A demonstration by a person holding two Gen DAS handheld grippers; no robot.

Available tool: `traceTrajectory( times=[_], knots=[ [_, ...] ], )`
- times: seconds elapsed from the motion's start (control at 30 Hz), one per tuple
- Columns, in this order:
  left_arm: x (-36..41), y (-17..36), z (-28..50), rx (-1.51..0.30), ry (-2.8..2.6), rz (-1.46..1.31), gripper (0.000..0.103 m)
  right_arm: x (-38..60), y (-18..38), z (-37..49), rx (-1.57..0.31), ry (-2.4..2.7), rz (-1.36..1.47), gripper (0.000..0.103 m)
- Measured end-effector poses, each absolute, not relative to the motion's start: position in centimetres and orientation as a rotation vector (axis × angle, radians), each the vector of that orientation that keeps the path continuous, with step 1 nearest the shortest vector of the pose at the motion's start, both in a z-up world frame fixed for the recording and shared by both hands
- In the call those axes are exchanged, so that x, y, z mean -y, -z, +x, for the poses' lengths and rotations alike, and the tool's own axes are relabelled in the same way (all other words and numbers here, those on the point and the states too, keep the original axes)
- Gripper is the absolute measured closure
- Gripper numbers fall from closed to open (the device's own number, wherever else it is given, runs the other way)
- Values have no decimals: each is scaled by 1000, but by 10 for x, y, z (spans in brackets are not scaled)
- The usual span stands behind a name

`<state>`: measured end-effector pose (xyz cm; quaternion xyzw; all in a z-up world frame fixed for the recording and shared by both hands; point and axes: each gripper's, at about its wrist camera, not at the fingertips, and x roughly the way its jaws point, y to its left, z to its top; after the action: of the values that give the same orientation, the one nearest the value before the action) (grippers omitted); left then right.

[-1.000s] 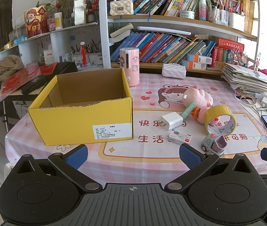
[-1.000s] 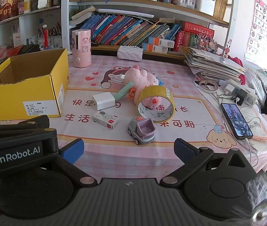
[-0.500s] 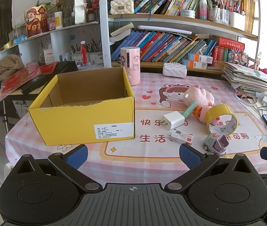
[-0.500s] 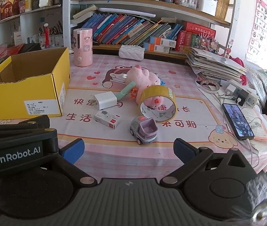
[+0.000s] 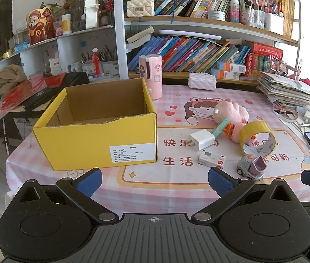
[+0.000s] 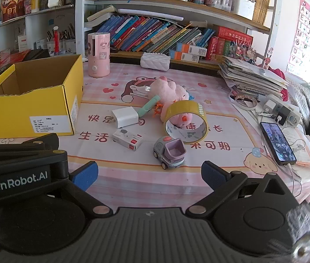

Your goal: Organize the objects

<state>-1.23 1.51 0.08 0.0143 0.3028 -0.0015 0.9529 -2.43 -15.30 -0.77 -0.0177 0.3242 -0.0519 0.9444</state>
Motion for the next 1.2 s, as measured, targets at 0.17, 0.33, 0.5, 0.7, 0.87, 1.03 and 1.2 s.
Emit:
traceTrajectory(
  times=[0.17, 0.33, 0.5, 0.7, 0.87, 1.03, 1.2],
  knots=[
    [-17, 0, -8, -621, 11, 35, 0, 152, 10, -23, -672, 105, -40, 1],
    [-17, 1, -9, -614, 10, 42, 0, 152, 10, -24, -670, 101, -39, 1],
    [-17, 1, -9, -614, 10, 42, 0, 154, 9, -24, -670, 108, -38, 1],
    [-17, 1, -9, -617, 15, 41, 0, 156, 10, -24, -673, 108, -30, 1],
    [-15, 1, -10, -615, 22, 43, 0, 157, 10, -25, -674, 104, -26, 1],
    [-15, 1, -9, -616, 17, 44, 0, 159, 10, -26, -667, 103, -22, 1],
    [-16, 2, -8, -616, 5, 36, 0, 166, 10, -28, -653, 121, -8, 2]
  ],
)
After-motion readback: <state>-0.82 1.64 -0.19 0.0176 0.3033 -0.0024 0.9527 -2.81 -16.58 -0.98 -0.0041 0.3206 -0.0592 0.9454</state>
